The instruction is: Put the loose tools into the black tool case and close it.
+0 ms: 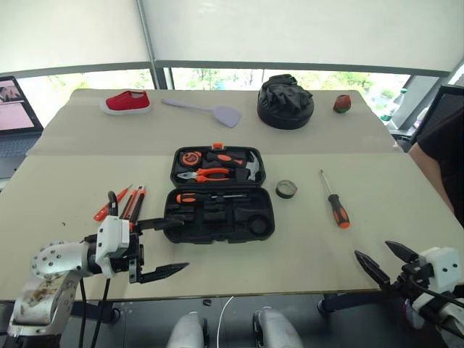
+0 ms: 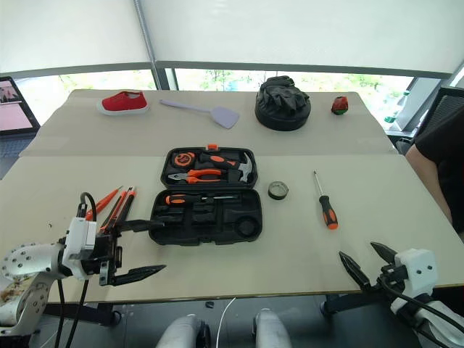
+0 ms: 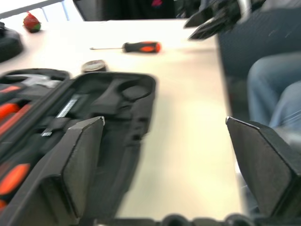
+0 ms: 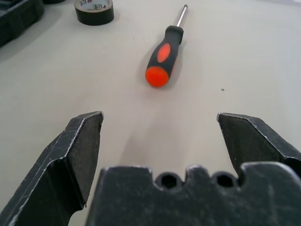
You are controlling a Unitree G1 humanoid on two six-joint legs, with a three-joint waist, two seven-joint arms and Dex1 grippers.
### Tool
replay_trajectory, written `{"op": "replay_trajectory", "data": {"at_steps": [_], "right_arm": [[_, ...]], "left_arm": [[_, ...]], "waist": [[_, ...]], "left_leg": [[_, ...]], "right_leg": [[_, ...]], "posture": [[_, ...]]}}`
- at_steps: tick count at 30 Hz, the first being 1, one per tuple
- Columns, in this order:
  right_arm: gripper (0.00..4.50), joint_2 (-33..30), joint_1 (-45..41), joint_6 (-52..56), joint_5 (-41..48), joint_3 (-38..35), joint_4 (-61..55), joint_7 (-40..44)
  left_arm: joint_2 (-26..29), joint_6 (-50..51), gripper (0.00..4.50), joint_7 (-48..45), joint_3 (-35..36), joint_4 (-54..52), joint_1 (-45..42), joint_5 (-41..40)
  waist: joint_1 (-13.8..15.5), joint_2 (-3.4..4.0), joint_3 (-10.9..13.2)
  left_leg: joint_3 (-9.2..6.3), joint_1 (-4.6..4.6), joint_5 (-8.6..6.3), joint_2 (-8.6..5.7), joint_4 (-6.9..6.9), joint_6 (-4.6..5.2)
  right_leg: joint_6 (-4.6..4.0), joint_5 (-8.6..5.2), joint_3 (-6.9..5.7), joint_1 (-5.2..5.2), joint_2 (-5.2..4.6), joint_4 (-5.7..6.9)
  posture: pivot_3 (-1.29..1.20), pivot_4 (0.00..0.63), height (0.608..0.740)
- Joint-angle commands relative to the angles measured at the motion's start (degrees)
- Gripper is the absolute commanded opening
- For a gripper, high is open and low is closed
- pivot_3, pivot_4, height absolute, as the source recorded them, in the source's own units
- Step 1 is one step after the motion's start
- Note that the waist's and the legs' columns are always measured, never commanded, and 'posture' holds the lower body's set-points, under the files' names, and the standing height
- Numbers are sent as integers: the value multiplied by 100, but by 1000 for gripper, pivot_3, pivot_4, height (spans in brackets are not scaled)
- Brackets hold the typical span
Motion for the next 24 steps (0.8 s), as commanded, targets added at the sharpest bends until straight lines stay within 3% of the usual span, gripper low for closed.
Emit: {"op": "replay_trajectory", "data": {"at_steps": [1,6,12,15,21,23,24], "right_arm": [[4500,-593,-976,1624,223,205,-234,-503],[4500,-1138,-2395,3350,447,874,460,-369],[4500,-1241,-3757,3538,-404,1867,2127,-502],[3761,-1150,-4016,3217,-659,2006,2431,-502],[1805,-1124,-4102,3555,-759,1868,2479,-682],[1134,-1208,-4141,3081,-940,1768,2452,-768],[1025,-1230,-4235,2391,-1077,1698,2485,-743]], "left_arm": [[1,73,4440,218,27,-128,-196,-161],[-68,163,4440,486,-165,-202,-487,-160],[-67,184,4440,687,-329,-445,-470,-120],[-21,218,4500,777,-250,-534,-401,-165],[2,266,4500,920,-113,-549,-373,-226],[-37,331,4500,1084,-3,-531,-437,-321],[-51,352,4500,1178,55,-530,-458,-339]], "waist": [[-5,1,-1],[49,1,-1],[29,-2,-2],[11,-4,-3],[28,-4,-3],[34,-4,-3],[37,-4,-3]], "left_leg": [[-1,0,1,-3,-1,1],[-5,-12,-7,-17,-8,14],[-1,-35,-29,-28,-7,50],[-2,-36,-31,-29,1,54],[-1,-25,-30,-28,9,53],[0,-25,-30,-28,9,53],[-1,-27,-30,-28,8,53]], "right_leg": [[0,2,2,1,1,-1],[-21,33,-3,-8,10,-17],[-10,29,7,-14,3,-38],[0,34,8,-6,0,-46],[9,39,11,4,-4,-41],[10,40,11,3,-4,-41],[10,40,11,2,-4,-41]], "posture": [[0,150,740],[0,150,740],[0,150,740],[0,150,740],[0,150,740],[0,150,740],[0,150,740]]}}
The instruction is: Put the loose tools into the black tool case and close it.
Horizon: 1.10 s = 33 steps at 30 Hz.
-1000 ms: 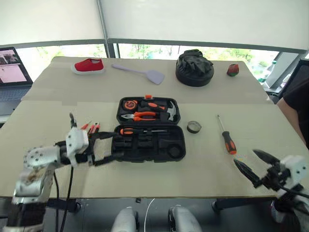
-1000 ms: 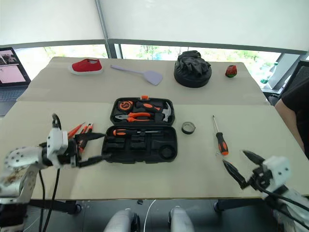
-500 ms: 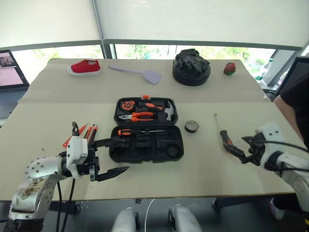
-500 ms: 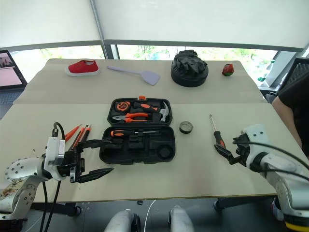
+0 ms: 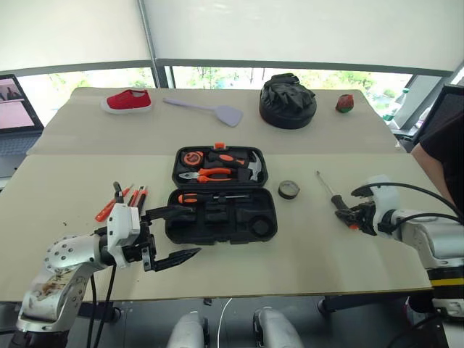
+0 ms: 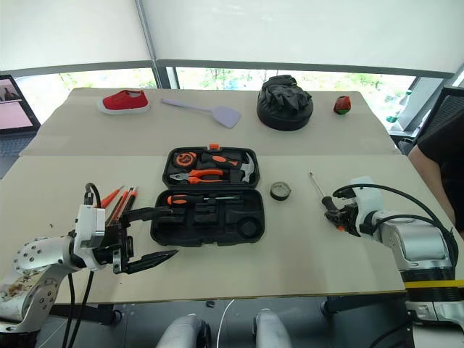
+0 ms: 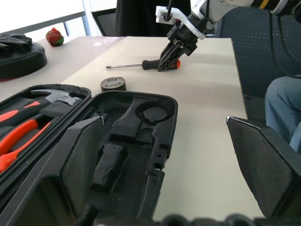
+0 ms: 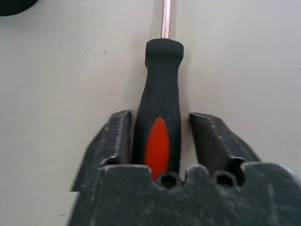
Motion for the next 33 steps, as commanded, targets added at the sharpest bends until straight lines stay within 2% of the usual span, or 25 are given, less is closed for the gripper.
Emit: {"op": "replay_trajectory", "data": {"at_steps": [1,2,5,8,11,15,21,27,33], "right_arm": [[1032,-167,-190,-1448,-543,-349,107,-156],[1032,-183,-266,-1818,-558,-338,118,40],[1032,-141,-791,-3203,-276,-37,-83,1570],[1032,-153,-1304,-3932,-423,963,-482,3170],[1032,233,-2015,-4093,-827,1789,-238,3736],[1032,827,-2783,-3969,-1655,2664,286,3776],[1032,1330,-3129,-3543,-2627,3454,588,3615],[1032,1360,-3124,-3459,-2868,3468,699,3686],[1032,1465,-3062,-3378,-2946,3433,764,3636]], "left_arm": [[-26,60,4500,289,303,-168,-100,-213],[-14,29,4500,295,309,-172,-90,-180],[-85,70,4500,557,474,-269,27,-250],[-209,82,4500,827,643,-323,201,-298],[-338,43,4500,1066,857,-368,391,-322],[-364,-101,4500,1086,1166,-222,827,-169],[-398,-357,4500,993,1499,25,1410,-26],[-353,-467,4500,950,1465,-66,1549,59],[-279,-401,4500,998,1476,-43,1389,65]], "waist": [[-3,2,1],[-13,6,3],[-95,22,13],[-220,24,15],[-215,18,15],[-137,19,18],[-36,20,19],[-23,20,19],[-41,20,19]], "left_leg": [[0,-2,0,0,0,0],[4,-10,0,-4,0,0],[10,-13,0,-5,-3,0],[8,-1,0,10,-12,0],[1,12,-2,29,-21,1],[6,7,-1,26,-18,0],[27,-5,0,18,-12,-4],[45,-65,11,17,-5,-25],[62,-59,16,20,-7,-33]], "right_leg": [[0,0,0,-3,0,0],[1,0,2,-12,0,0],[2,0,8,-21,2,0],[-1,1,15,-20,18,4],[-19,-4,1,-15,31,8],[-25,-3,-2,-22,15,22],[-22,-1,-9,-39,-7,20],[-29,3,-16,-95,-6,33],[-41,9,-22,-94,8,36]], "posture": [[0,150,740],[0,150,740],[0,150,740],[0,150,740],[0,150,740],[0,150,740],[0,150,740],[0,150,740],[0,150,740]]}}
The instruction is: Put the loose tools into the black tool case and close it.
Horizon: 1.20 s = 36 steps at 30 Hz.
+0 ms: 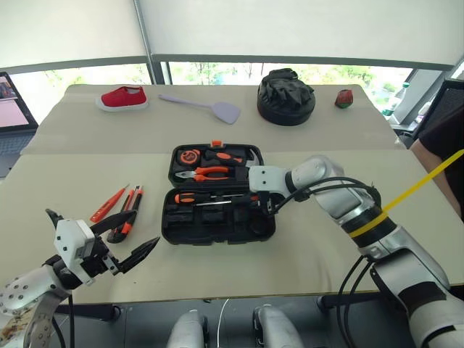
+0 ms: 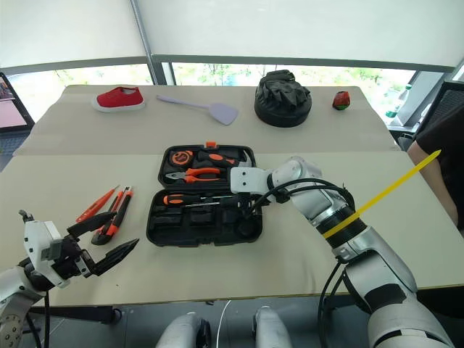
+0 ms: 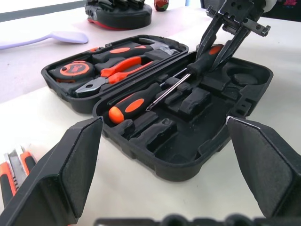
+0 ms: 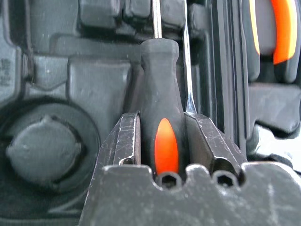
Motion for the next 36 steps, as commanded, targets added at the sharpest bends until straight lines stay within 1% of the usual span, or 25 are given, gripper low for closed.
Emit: {"op": "replay_trajectory", "data": {"at_steps": [1,3,5,7,9,10,11,14,15,17,18,19,21,24,25,26,27,32,36], "right_arm": [[1032,57,9,156,-18,-182,-30,-10],[1032,110,50,180,34,-217,-42,7],[1032,213,79,-459,30,-364,40,-276],[2033,196,3,-806,77,-473,171,-240],[2506,155,-70,-943,199,-585,205,-93],[2897,138,-91,-1050,233,-639,200,-62],[3127,93,-103,-913,368,-733,90,105],[3127,61,-89,-562,1011,-1141,-170,574],[3127,137,-74,-485,1150,-1259,-147,545],[3127,485,-28,-635,1311,-1510,172,178],[2589,601,-3,-660,1352,-1583,275,75],[2432,697,42,-733,1368,-1611,358,33],[1646,935,185,-1076,1284,-1570,578,-144],[811,1217,395,-1457,1055,-1389,885,-355],[393,1298,441,-1555,991,-1340,977,-416],[117,1351,464,-1620,955,-1317,1041,-454],[44,1399,499,-1668,913,-1277,1109,-487],[44,1609,597,-1776,721,-1163,1454,-709],[44,1646,597,-1875,556,-1092,1722,-744]], "left_arm": [[114,-30,4500,57,89,-178,-128,-16],[140,17,4500,87,71,-208,-179,-30],[159,60,4500,113,48,-236,-217,-36],[169,84,4500,112,29,-234,-213,-27],[148,66,4500,97,30,-211,-170,-14],[137,44,4500,77,33,-198,-139,-8],[126,30,4500,59,36,-197,-101,-8],[94,-4,4500,35,24,-176,-28,-1],[80,-20,4500,32,16,-163,-13,5],[40,-60,4500,31,-36,-133,11,36],[25,-72,4500,31,-52,-127,19,46],[10,-78,4500,36,-71,-130,25,56],[-16,-73,4500,64,-118,-188,59,75],[-13,22,4500,153,-151,-358,98,63],[6,65,4500,184,-145,-408,98,47],[20,92,4500,204,-140,-437,97,35],[32,133,4500,239,-130,-482,98,22],[133,491,4500,498,-81,-812,1,-90],[214,801,4500,706,-37,-1077,-59,-192]], "waist": [[-2,0,0],[-1,0,0],[-1,-1,0],[-5,-1,0],[-5,-1,0],[-4,-1,0],[-5,-1,0],[-2,-1,0],[-2,-1,0],[-14,-1,-1],[-27,-2,-1],[-30,-2,-1],[-23,-2,-1],[-24,-3,-2],[-24,-3,-2],[-22,-3,-2],[-22,-2,-1],[-25,-2,-1],[-27,-2,-2]], "left_leg": [[1,1,1,0,0,-1],[1,2,1,0,0,-2],[2,1,1,0,0,-2],[2,-1,1,0,0,-2],[5,-4,1,-1,0,-2],[5,-3,1,-1,0,-2],[5,-4,1,0,0,-2],[4,-3,1,1,-2,-2],[3,-3,1,2,-3,-2],[3,-1,1,4,-3,-1],[4,2,1,5,-3,-2],[5,6,1,7,-3,-2],[4,6,2,7,-4,-3],[6,3,2,6,-5,-4],[7,0,2,6,-5,-4],[7,-3,3,5,-5,-4],[7,-4,3,4,-4,-5],[7,2,6,4,-2,-10],[4,7,6,7,-5,-11]], "right_leg": [[-1,0,0,0,1,1],[-1,1,0,1,1,2],[-1,1,1,0,1,1],[-1,1,0,-1,1,0],[0,1,2,-4,0,1],[0,1,2,-3,0,0],[0,1,2,-3,0,-1],[0,1,1,-3,0,-1],[0,1,1,-3,0,-2],[-1,1,0,-1,2,-1],[-2,2,0,0,3,0],[-5,4,2,2,5,1],[-6,4,1,1,6,3],[-6,4,1,1,7,1],[-5,4,0,-1,6,0],[-5,4,1,-4,4,0],[-5,4,1,-4,3,0],[-3,6,1,1,0,3],[-4,5,1,2,6,6]], "posture": [[0,150,740],[0,150,740],[0,150,740],[0,150,740],[0,150,740],[0,150,740],[0,150,740],[0,150,740],[0,150,740],[0,150,740],[0,150,740],[0,150,740],[0,150,740],[0,150,740],[0,150,740],[0,150,740],[0,150,740],[0,150,740],[0,150,740]]}}
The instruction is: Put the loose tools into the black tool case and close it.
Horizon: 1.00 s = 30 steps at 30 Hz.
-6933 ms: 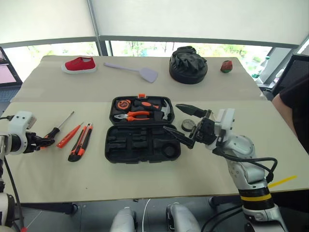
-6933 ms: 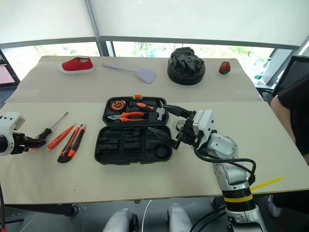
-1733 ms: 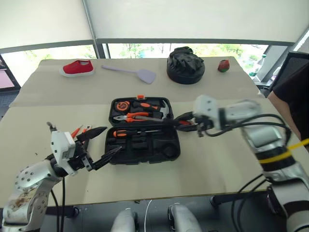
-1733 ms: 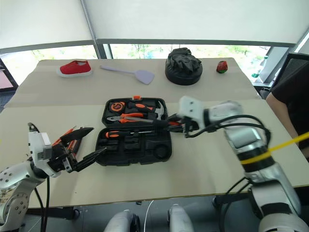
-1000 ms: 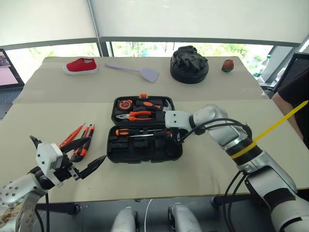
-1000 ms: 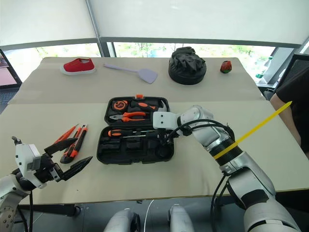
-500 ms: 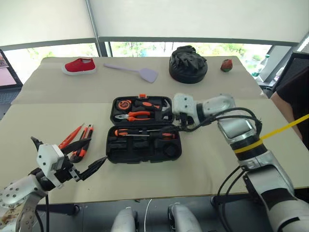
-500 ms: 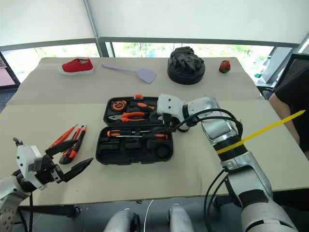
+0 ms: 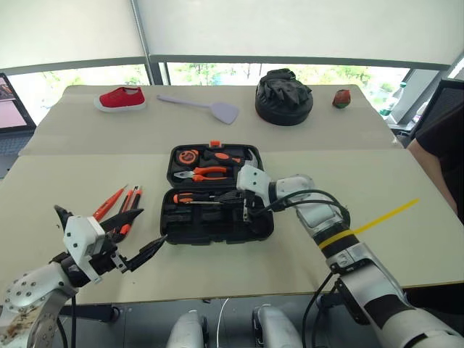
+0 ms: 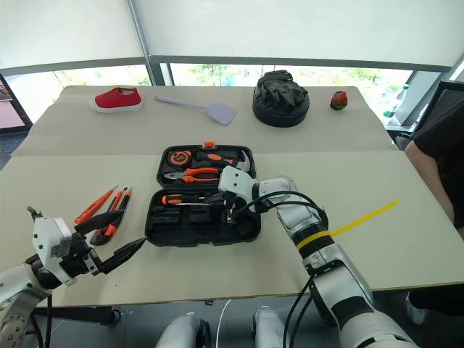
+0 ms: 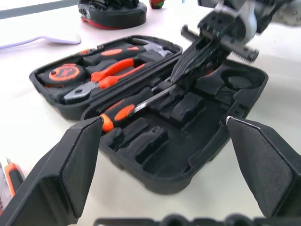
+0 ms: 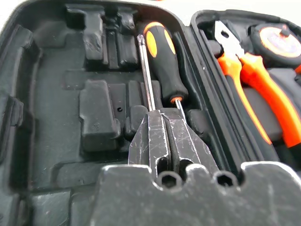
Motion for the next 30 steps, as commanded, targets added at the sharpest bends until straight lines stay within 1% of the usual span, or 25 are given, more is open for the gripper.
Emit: {"op": "replay_trajectory", "data": {"at_steps": [1,6,10,13,17,19,21,23,24,26,28,30], "right_arm": [[44,35,-20,-61,-156,46,281,-93],[44,12,-98,-595,-590,355,827,-226],[44,182,-171,-379,-621,332,1112,-373],[44,243,-216,-342,-584,282,1161,-318],[44,268,-205,-325,-79,-76,578,-50],[44,249,-196,-309,359,-417,204,68],[44,202,-147,-328,773,-750,-118,163],[44,64,-14,-374,1237,-1128,-486,318],[44,-55,113,-202,1432,-1244,-687,454],[589,-497,671,118,1877,-1614,-1257,701],[1083,-823,1183,4,1982,-1817,-1665,732],[1772,-1141,1783,21,2051,-1937,-2112,762]], "left_arm": [[116,243,4500,206,130,-388,-58,-180],[178,447,4500,347,115,-472,-137,-178],[205,547,4500,394,103,-463,-163,-196],[202,591,4500,373,130,-448,-120,-204],[113,517,4500,299,238,-384,88,-189],[27,406,4500,279,340,-299,210,-165],[-95,285,4500,298,486,-207,315,-159],[-259,196,4500,374,762,-76,422,-242],[-326,134,4500,375,900,1,497,-259],[-493,-50,4500,255,1494,374,879,-313],[-602,-277,4500,104,1941,719,1288,-230],[-729,-656,4500,44,2420,1325,1624,-87]], "waist": [[-7,0,0],[-14,0,-2],[-40,-5,-9],[-91,-13,-17],[-125,-17,-19],[-125,-15,-17],[-119,-14,-15],[-117,-14,-15],[-115,-14,-16],[-95,-16,-17],[-79,-21,-21],[-63,-21,-20]], "left_leg": [[0,4,0,0,0,0],[2,32,0,0,-2,-1],[1,102,0,3,-14,-1],[-5,119,3,6,-21,-7],[-27,136,17,3,-54,-29],[-31,131,19,3,-73,-32],[-36,107,19,3,-81,-33],[-38,58,20,3,-81,-33],[-39,41,20,3,-80,-33],[-41,35,17,3,-82,-29],[-43,34,8,5,-90,-15],[-35,29,-5,2,-89,-2]], "right_leg": [[0,0,1,3,0,0],[-1,0,3,23,0,1],[-10,-6,2,88,3,-4],[-15,-10,5,97,5,1],[-20,-12,12,97,5,0],[-22,-13,14,87,5,-3],[-23,-14,12,65,5,-7],[-22,-13,12,15,3,-4],[-21,-13,12,1,1,-5],[-20,-12,5,0,-4,-11],[-19,-13,-6,5,-10,-27],[-10,-19,-7,4,-18,-41]], "posture": [[0,150,740],[0,150,740],[0,150,740],[0,150,740],[0,150,740],[0,150,740],[0,150,740],[0,150,740],[0,150,740],[0,150,740],[0,150,740],[0,150,740]]}}
